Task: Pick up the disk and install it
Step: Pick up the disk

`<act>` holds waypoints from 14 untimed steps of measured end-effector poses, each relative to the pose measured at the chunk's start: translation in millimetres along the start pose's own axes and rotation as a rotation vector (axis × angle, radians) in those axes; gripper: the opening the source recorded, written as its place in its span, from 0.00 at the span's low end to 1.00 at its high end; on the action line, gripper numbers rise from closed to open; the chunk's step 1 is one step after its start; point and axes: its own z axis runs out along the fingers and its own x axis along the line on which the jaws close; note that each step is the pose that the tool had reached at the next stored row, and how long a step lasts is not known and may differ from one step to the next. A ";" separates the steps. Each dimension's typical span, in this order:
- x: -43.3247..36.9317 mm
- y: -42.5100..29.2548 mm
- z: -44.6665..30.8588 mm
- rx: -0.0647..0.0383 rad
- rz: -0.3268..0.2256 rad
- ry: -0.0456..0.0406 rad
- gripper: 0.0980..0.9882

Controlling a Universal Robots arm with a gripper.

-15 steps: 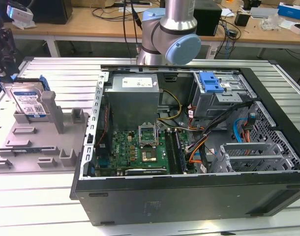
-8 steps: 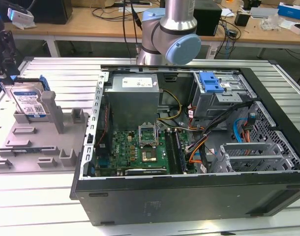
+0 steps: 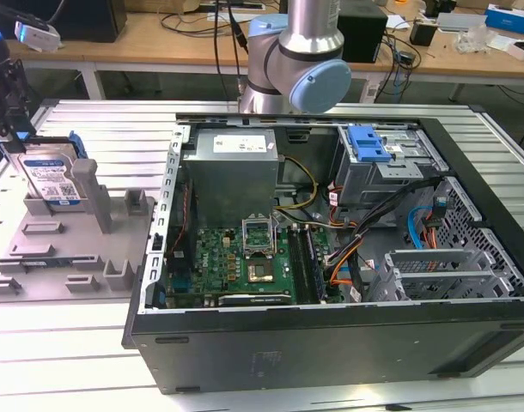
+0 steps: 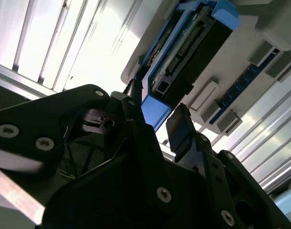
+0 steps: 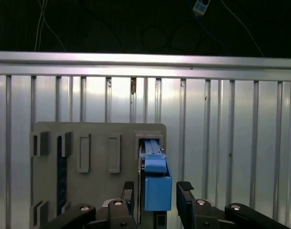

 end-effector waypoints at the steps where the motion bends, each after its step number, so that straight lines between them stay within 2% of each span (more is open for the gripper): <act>1: 0.0 0.3 0.5 0.000 0.000 0.0001 0.43; 14: -0.4 0.9 10.6 0.000 0.000 0.0000 0.43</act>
